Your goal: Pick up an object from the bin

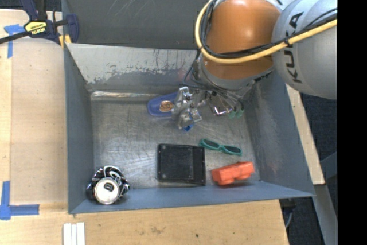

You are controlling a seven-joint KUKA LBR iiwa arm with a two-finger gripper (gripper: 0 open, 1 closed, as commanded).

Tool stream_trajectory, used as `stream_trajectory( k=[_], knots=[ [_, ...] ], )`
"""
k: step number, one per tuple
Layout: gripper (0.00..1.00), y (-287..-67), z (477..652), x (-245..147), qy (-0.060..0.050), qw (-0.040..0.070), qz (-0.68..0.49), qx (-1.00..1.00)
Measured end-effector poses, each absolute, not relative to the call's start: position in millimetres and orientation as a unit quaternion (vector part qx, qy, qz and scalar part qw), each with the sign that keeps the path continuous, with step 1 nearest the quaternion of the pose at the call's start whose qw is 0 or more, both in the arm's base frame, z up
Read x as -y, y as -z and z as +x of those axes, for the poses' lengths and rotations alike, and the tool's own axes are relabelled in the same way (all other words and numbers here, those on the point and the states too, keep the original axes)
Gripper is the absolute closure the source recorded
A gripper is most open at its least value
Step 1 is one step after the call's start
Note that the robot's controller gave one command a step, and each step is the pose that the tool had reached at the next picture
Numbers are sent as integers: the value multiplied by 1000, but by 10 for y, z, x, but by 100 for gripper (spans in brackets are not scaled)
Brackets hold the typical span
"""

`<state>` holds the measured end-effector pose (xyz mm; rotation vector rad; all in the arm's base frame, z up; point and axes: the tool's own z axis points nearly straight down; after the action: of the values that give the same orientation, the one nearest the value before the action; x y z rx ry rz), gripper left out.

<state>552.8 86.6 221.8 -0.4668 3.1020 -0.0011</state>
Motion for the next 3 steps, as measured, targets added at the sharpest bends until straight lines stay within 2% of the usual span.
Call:
stream_trajectory(
  k=[1, 2, 3],
  knots=[
    [100, -2036, 5546, -757, -1, 2, -79, -997],
    [0, -1948, 4869, -577, 0, 1, -89, -996],
    [0, -1950, 4870, -579, 0, 1, -90, -996]
  ],
)
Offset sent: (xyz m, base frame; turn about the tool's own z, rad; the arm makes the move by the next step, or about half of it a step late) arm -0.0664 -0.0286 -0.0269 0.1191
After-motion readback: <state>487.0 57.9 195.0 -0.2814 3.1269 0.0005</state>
